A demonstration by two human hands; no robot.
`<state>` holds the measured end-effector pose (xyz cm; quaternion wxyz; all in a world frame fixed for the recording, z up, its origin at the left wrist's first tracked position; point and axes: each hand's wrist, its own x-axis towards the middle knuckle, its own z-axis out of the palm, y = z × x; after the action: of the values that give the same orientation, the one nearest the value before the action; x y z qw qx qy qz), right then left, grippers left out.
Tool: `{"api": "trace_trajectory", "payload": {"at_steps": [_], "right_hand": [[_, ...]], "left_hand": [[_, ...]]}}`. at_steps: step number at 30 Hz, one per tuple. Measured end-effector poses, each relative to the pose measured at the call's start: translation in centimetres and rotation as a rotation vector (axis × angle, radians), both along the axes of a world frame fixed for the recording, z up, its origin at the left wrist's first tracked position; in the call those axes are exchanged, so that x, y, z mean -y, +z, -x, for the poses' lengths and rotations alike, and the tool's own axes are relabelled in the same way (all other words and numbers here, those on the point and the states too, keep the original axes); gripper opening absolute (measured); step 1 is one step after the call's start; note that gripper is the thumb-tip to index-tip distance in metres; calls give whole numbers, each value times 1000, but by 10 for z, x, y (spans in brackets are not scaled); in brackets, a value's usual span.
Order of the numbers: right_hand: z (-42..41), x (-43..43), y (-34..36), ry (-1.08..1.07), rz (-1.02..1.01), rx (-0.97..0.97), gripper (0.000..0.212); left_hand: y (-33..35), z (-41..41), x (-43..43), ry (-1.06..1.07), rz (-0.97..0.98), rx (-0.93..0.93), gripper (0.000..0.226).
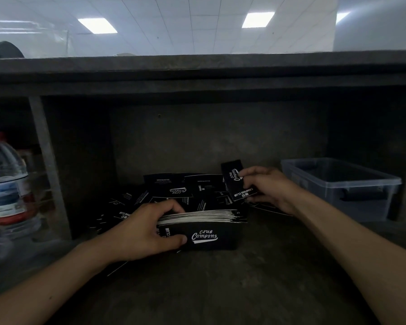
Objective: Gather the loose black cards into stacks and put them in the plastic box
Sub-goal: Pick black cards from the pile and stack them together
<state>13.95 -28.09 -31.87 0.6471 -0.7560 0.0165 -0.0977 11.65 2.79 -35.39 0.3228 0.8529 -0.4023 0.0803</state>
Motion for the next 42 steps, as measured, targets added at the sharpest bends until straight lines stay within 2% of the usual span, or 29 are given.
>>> {"api": "trace_trajectory", "payload": {"at_steps": [2,7,9,11,14,18,23,28,30,34,37,39,40,42], "right_hand": [[1,-2,0,15,-14,20,33],[2,-2,-3,106,-102,32,85],[1,-3,-4,155,-144,10,93],[0,-4,-3,178,-203,-13,86],[-2,-4,-2,204,-275,-17,62],[-7,-3,-6,216,-296,0,52],[-11,0,-6,43,-174,135,53],[-9,2,-2,-27,-134,268,34],[-8,3,-2,-18,-120,284,31],[-5,3,-2,51,-65,243,23],[-3,-4,-4,209,31,155,21],[2,-7,-5,411,90,12,18],[6,-8,-6,495,120,-53,13],[6,-9,-10,565,151,-88,25]], "left_hand": [[0,0,0,-3,1,0,33],[0,0,0,-3,5,2,34],[0,-1,0,-5,4,12,34],[-1,-1,0,-12,1,16,34],[-1,-1,0,-9,-1,17,34],[-1,-1,0,-7,0,4,34],[-1,-1,0,-7,0,-5,34],[0,1,1,1,-7,-3,36],[0,2,1,2,-2,-2,47],[0,1,0,36,-3,-34,97],[0,1,0,48,2,-39,107],[0,1,0,25,9,-47,98],[0,1,0,3,9,-44,87],[1,1,0,-29,-4,-5,58]]}}
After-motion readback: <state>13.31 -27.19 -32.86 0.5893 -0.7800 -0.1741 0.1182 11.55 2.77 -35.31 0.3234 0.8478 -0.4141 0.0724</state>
